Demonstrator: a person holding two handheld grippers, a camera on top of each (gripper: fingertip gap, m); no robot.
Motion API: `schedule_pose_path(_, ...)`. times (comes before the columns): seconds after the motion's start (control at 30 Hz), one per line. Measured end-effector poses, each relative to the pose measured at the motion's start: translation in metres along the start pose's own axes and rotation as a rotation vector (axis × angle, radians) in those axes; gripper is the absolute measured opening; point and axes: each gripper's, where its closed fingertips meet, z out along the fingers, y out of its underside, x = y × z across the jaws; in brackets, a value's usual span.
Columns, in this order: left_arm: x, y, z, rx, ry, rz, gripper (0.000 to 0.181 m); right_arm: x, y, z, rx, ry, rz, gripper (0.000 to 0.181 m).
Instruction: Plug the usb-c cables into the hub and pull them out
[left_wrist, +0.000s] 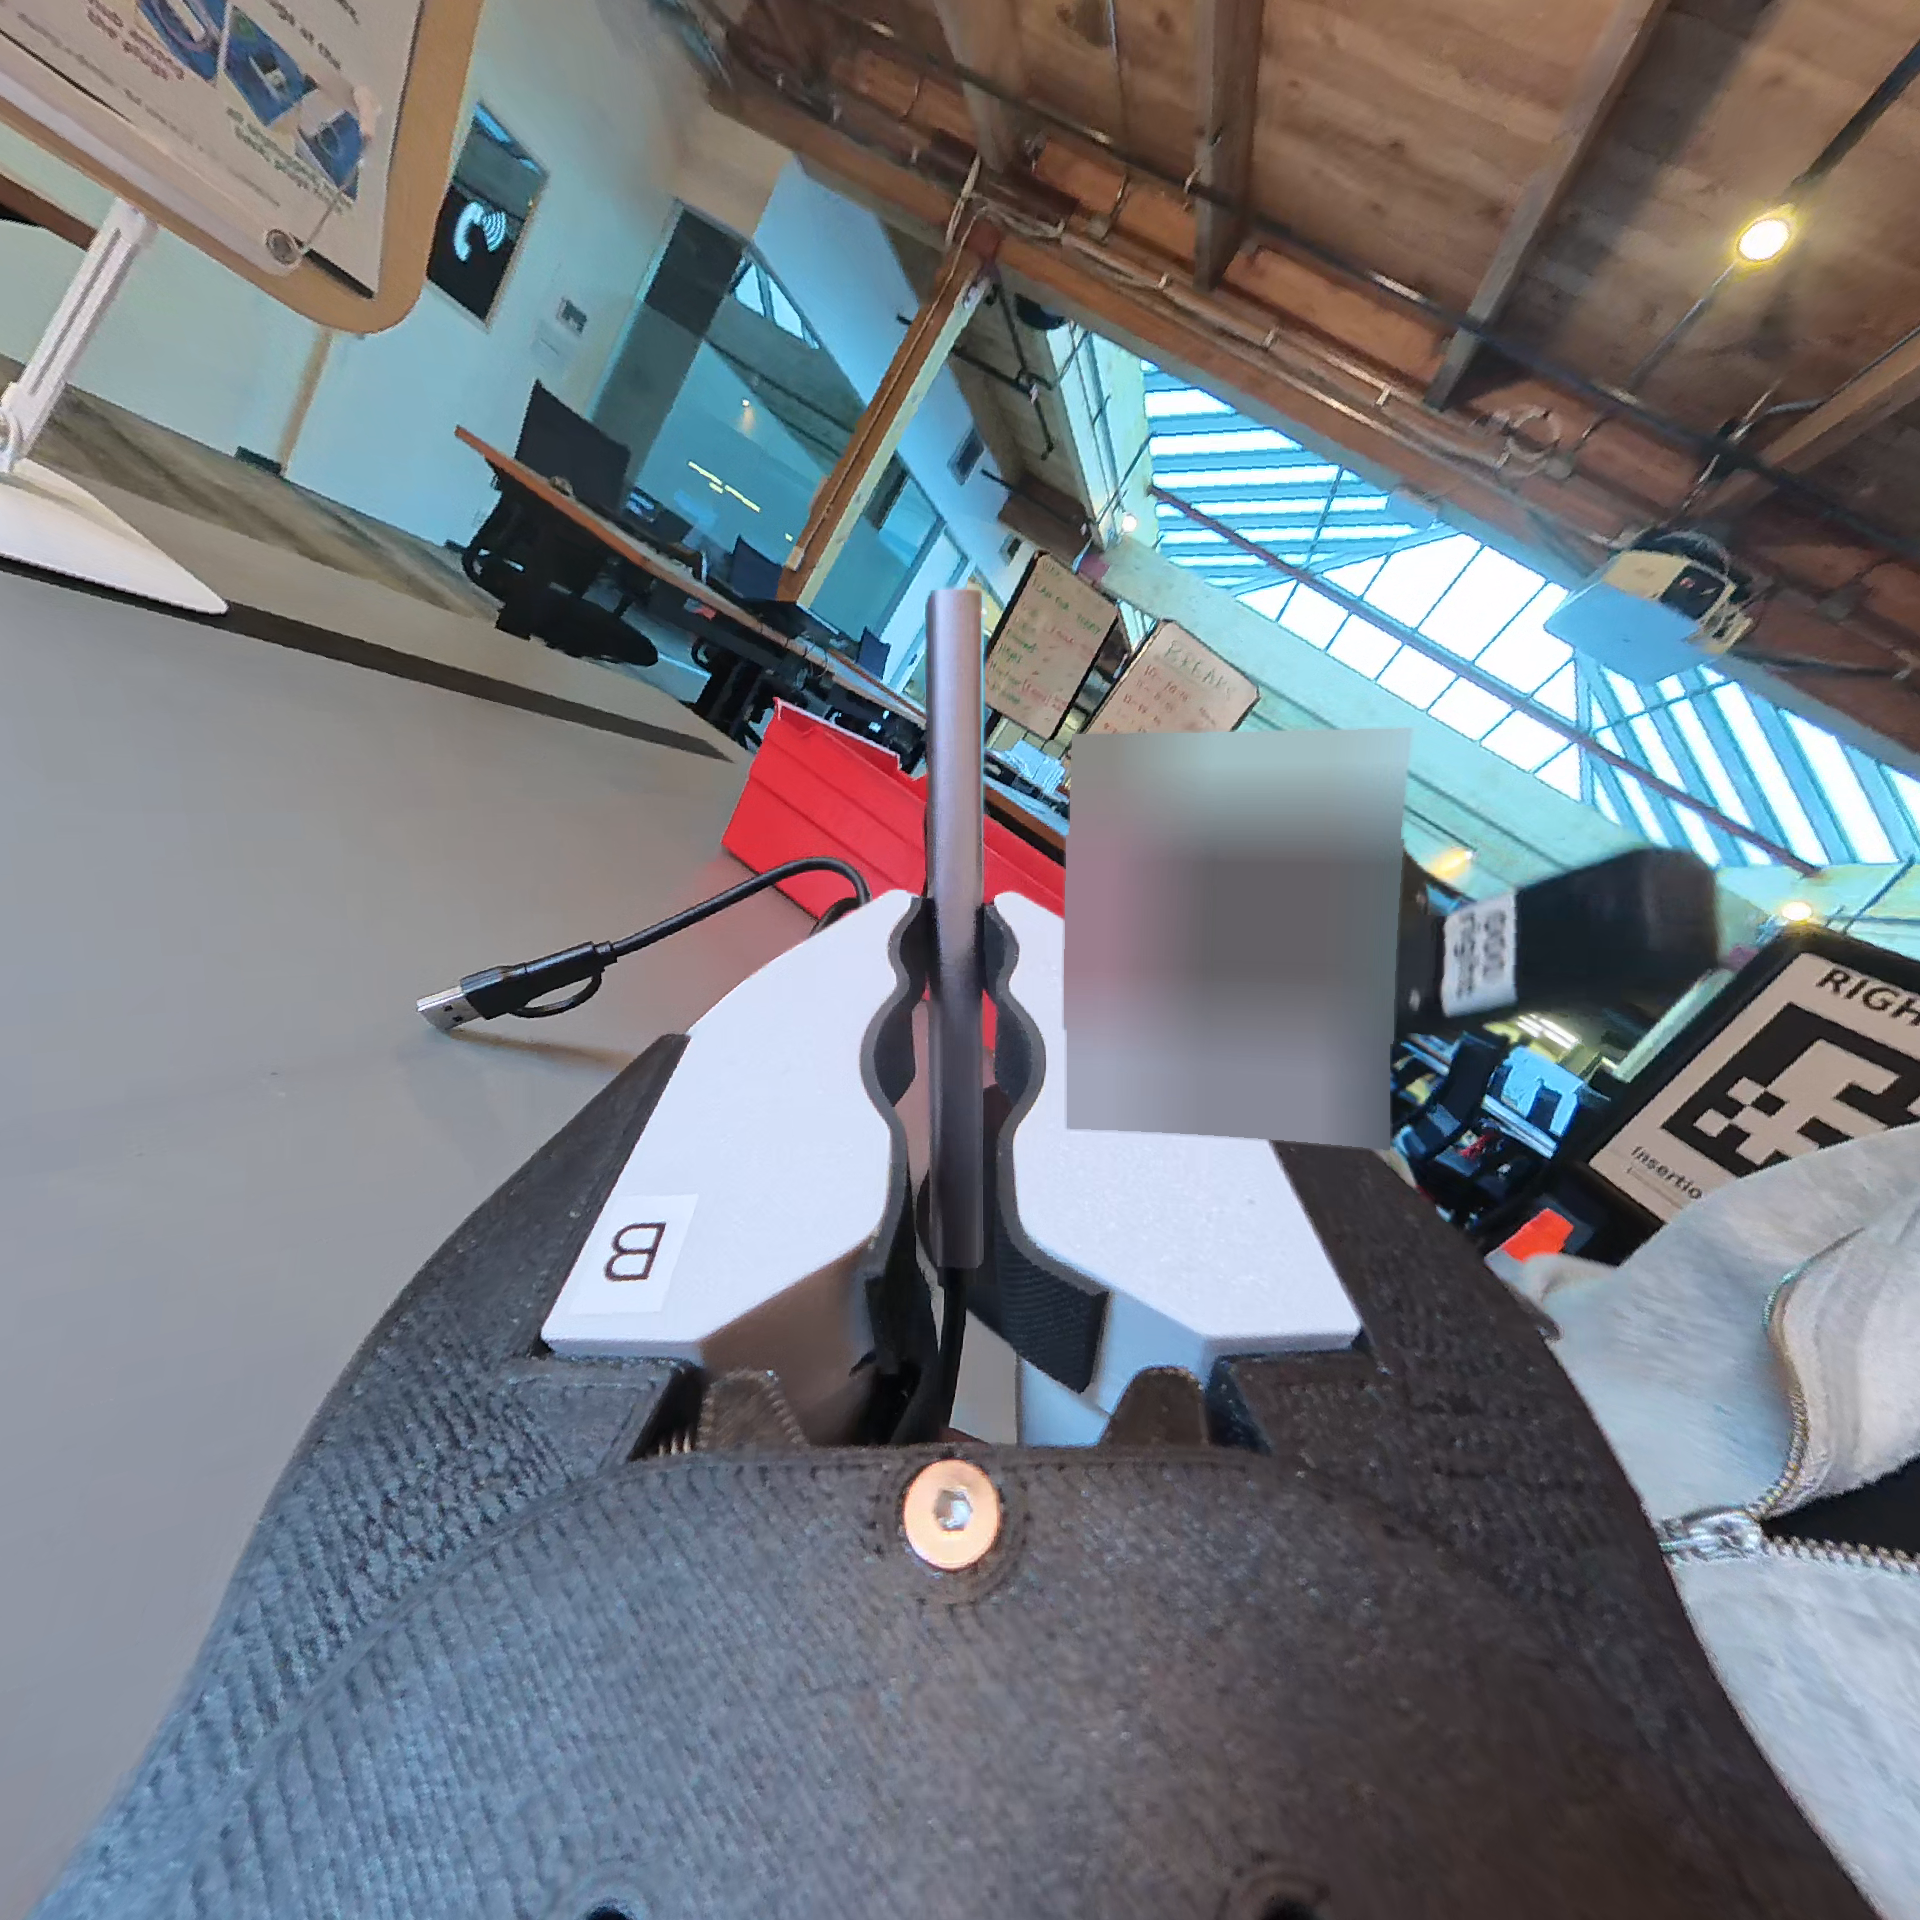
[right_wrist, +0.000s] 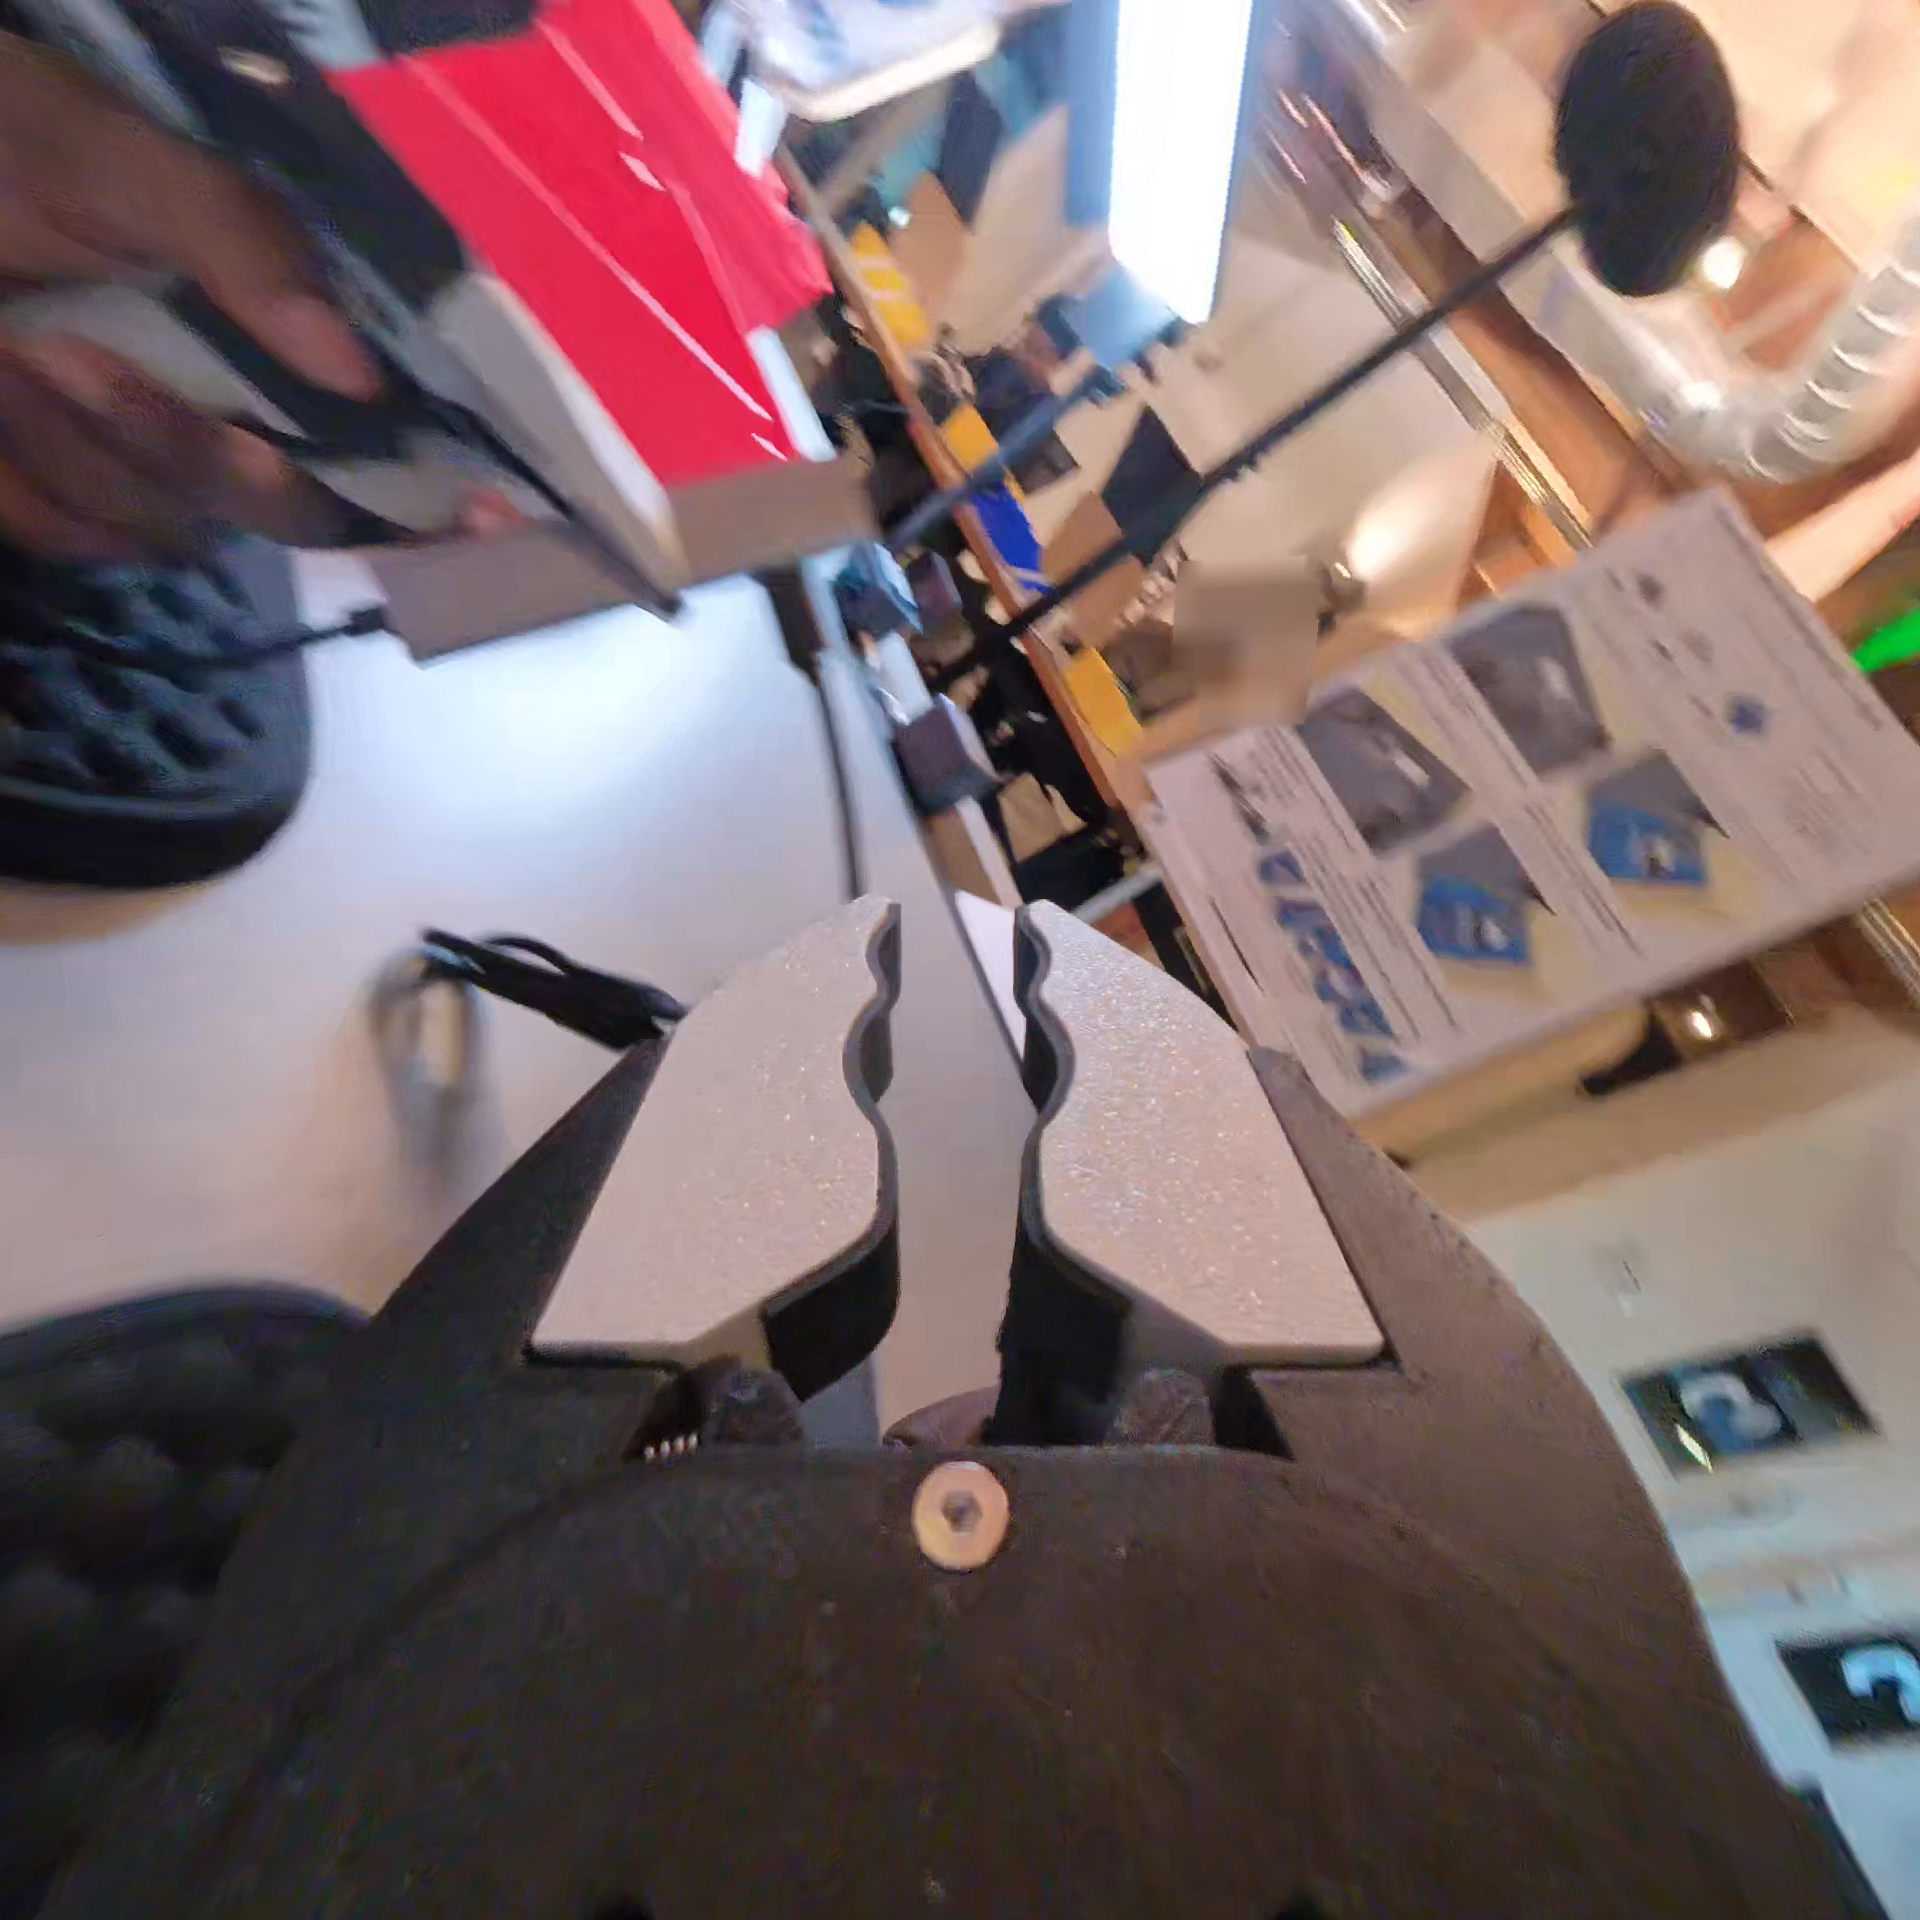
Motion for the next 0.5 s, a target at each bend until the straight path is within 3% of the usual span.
schedule_pose_path(0.07, 0.0, 0.001, 0.0, -0.007, -0.002, 0.002, 0.009, -0.027, -0.012, 0.025, 0.03, -0.049, -0.048, 0.024)
schedule_pose_path(0.2, 0.001, 0.004, 0.002, -0.028, 0.001, 0.015, 0.009, -0.041, -0.026, 0.055, 0.063, -0.049, -0.103, 0.028)
schedule_pose_path(0.33, 0.005, 0.009, 0.004, -0.064, 0.011, 0.036, 0.009, -0.043, -0.031, 0.065, 0.06, -0.065, -0.156, 0.027)
schedule_pose_path(0.4, 0.007, 0.011, 0.005, -0.078, 0.021, 0.046, 0.009, -0.041, -0.026, 0.068, 0.034, -0.06, -0.183, 0.015)
schedule_pose_path(0.5, 0.008, 0.014, 0.006, -0.097, 0.027, 0.05, 0.009, -0.043, -0.024, 0.066, 0.027, -0.078, -0.225, 0.012)
